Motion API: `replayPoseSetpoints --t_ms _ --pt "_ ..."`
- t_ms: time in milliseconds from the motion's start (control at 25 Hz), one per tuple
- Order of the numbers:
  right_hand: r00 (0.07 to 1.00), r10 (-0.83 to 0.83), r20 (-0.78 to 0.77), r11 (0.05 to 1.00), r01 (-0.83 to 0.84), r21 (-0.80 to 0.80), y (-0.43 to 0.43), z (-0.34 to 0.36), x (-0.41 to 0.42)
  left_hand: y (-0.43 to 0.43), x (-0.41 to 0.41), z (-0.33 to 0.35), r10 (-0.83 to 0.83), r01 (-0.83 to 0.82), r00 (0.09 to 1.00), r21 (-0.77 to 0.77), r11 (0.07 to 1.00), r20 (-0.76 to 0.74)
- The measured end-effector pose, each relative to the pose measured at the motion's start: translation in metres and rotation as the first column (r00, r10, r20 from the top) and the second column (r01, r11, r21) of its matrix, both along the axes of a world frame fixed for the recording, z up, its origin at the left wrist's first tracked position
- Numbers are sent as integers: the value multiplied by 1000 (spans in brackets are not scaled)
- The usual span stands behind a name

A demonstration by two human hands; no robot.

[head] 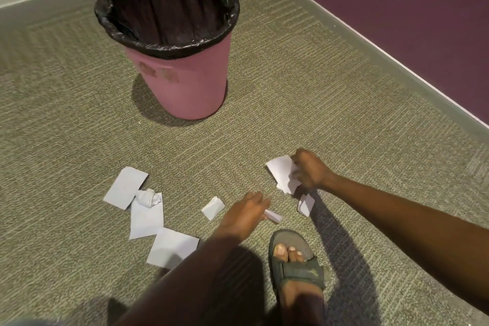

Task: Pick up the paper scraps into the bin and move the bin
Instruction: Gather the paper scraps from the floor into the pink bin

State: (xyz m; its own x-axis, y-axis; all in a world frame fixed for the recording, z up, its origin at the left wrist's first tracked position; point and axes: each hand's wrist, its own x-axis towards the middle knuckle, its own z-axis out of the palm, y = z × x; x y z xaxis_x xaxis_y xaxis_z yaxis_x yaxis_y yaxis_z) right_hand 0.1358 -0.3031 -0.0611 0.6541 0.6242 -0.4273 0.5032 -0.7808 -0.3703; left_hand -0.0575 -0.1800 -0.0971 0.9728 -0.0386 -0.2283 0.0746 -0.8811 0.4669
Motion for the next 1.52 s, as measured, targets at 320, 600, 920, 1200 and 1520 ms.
replayPoseSetpoints --t_ms 320,600,920,1200,1520 --pt "953 -217 -212 911 276 307 52 63 20 40 11 31 463 -445 886 -315 838 -18" --pt "952 -87 -294 758 255 600 115 164 5 142 30 162 712 -558 694 -543 627 108" --pt "973 -22 -229 739 170 652 202 250 12 216 47 257 814 -584 444 -567 580 375" --pt "925 -175 -337 717 355 600 261 240 16 275 106 250 936 -778 278 -522 351 215" --pt "985 -44 -166 704 148 694 220 230 8 240 56 214 875 -837 146 -413 358 462"
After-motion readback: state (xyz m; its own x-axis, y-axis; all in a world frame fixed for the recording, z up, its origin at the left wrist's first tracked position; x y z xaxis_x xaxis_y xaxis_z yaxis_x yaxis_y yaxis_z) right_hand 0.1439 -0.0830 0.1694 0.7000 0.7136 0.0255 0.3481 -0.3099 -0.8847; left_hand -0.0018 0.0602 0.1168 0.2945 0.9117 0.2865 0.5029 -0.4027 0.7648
